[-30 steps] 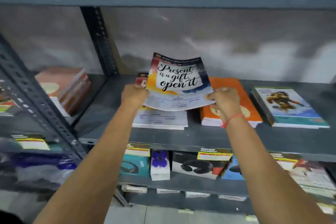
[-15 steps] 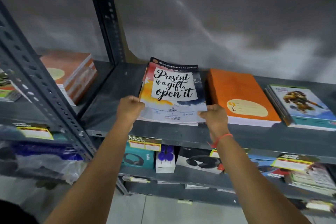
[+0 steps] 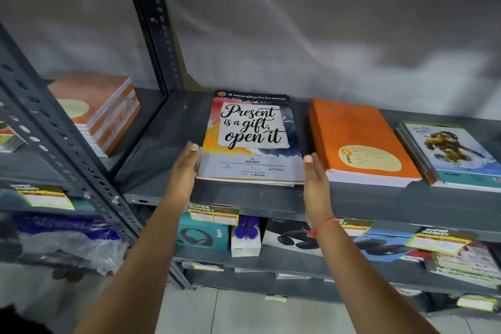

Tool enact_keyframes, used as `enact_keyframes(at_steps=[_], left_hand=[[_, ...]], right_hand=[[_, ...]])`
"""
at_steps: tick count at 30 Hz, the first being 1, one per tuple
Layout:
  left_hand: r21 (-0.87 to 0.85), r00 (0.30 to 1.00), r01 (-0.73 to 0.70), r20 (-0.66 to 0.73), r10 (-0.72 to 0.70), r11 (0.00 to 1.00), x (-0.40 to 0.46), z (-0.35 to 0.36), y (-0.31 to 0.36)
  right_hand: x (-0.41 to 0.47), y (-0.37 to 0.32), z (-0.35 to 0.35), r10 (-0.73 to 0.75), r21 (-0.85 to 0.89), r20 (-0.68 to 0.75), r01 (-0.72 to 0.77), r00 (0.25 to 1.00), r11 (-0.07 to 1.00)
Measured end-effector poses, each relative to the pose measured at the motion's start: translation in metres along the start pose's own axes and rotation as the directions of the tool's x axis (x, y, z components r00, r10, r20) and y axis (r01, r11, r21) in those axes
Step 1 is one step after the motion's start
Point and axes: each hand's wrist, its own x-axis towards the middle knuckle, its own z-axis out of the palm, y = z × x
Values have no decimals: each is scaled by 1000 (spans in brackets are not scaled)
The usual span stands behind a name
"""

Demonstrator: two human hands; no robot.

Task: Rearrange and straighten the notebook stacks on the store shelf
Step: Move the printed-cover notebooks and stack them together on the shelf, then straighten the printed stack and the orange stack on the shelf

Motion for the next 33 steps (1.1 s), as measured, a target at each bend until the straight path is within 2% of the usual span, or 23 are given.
enact_keyframes(at_steps=[3,8,12,15,18,21,25,28,31,33], left_hand=[[-51,1000,22,19,-21,998,-3,4,-2],[-133,999,49,19,-46,990,5,4,-10],[-119,1000,5,27,-2,993,5,2,-10],[-145,992,-59,106,75,988,4,-5,-13],[-183,996,-61,54,72,981,3,-2,-14],[-117,999,-34,-32,31,993,4,6,-14],[-74,999,-33,-32,31,997,4,7,-12],[-59,991,-95,88,100,994,6,-3,-15],[-127,942,-160,275,190,979,7,-28,-20],[-139,912,-172,352,211,975,9,-41,-24]], right_hand=[[-3,6,5,28,45,52,-30,998,999],[-5,12,19,-18,-33,110,22,994,999],[-5,13,16,-36,-36,127,41,991,999],[-6,15,6,-39,-6,136,40,990,999],[-6,16,6,-49,5,118,48,992,999],[-9,17,13,-95,-44,131,102,987,994],[-7,18,10,-120,-44,155,128,981,991],[-6,17,5,-140,4,226,142,964,990],[-7,22,-6,-170,16,299,173,939,985],[-6,22,-11,-174,28,317,175,932,984]])
